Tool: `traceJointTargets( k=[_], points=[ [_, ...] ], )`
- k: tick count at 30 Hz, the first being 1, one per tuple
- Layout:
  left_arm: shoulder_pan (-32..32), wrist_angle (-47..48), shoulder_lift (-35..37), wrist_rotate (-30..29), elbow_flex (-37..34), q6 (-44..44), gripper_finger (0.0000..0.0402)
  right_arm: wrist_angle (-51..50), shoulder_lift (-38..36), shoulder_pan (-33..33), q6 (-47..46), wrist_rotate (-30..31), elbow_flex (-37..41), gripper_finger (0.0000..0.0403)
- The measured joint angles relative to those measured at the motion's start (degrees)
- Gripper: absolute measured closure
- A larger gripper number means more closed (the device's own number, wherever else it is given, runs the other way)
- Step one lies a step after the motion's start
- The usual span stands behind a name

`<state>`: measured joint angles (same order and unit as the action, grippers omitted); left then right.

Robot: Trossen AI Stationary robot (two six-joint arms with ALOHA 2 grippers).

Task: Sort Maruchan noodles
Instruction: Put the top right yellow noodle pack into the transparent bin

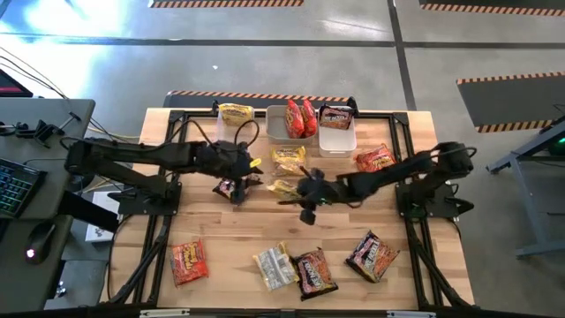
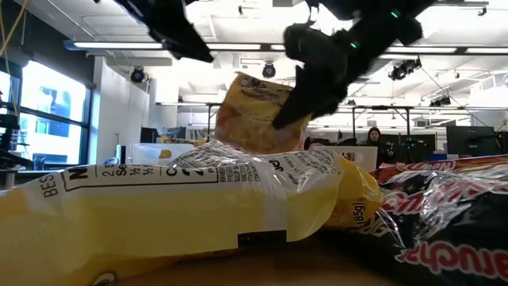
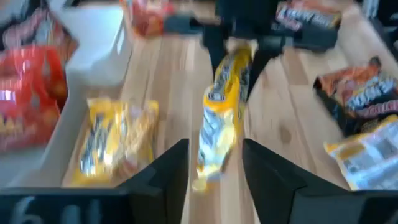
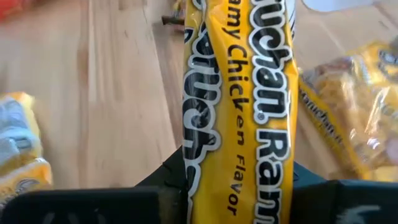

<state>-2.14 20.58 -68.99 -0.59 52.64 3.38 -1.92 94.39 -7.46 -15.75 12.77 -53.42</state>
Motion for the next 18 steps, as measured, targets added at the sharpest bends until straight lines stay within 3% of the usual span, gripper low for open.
traceJointTargets(
  k=[5,11,18],
  points=[
    [3.3,2.2,-0.5,-2.7,0.1,-3.8,0.0213,-3.0,6.0,2.2,7.4,-5.5,-9.5,0.0314],
    [6.2,4.2,-0.9,-2.7,0.0,-5.9,0.0155,-4.1,11.8,3.6,11.7,-8.8,-15.5,0.0313],
    [7.5,4.8,-2.3,-4.1,0.0,-6.3,0.0133,-3.9,14.5,3.8,13.3,-10.0,-18.8,0.0313]
  ],
)
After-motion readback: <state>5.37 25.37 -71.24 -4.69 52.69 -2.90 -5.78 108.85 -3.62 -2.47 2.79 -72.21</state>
